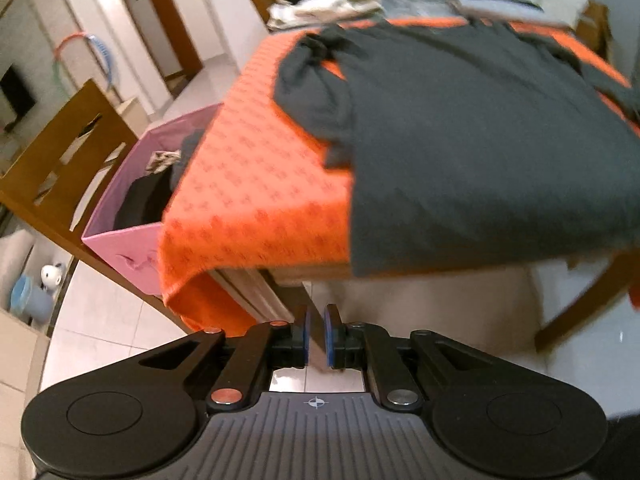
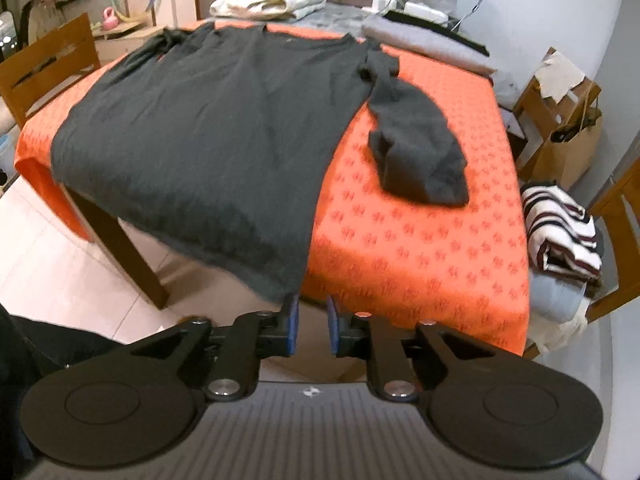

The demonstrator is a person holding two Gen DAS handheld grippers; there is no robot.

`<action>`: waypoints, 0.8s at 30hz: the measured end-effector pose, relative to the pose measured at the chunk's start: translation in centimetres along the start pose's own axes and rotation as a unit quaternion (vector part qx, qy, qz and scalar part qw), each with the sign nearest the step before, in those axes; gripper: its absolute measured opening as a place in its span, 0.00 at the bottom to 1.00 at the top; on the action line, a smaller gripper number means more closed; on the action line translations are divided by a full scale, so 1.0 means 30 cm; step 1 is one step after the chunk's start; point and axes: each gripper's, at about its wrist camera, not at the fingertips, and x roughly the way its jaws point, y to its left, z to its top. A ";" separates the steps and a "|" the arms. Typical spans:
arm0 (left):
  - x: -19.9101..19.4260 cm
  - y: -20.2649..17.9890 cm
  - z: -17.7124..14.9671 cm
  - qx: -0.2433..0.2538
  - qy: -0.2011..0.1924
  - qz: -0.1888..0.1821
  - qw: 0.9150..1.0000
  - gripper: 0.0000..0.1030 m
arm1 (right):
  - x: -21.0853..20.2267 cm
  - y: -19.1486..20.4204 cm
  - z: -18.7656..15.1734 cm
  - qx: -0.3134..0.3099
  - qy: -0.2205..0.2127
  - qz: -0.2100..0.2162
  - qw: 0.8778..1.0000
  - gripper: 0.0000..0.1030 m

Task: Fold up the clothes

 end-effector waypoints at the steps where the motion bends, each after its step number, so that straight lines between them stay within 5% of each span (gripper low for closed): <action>1: 0.006 0.012 0.027 -0.007 -0.004 -0.001 1.000 0.13 | 0.002 -0.007 0.024 0.001 -0.005 -0.003 1.000 0.24; 13: 0.258 0.150 0.399 -0.110 -0.064 -0.052 0.991 0.35 | 0.104 -0.099 0.348 0.092 -0.043 -0.023 0.995 0.34; 24: 0.563 0.184 0.567 -0.143 -0.029 -0.087 0.985 0.39 | 0.218 -0.085 0.512 0.137 -0.024 -0.065 0.988 0.34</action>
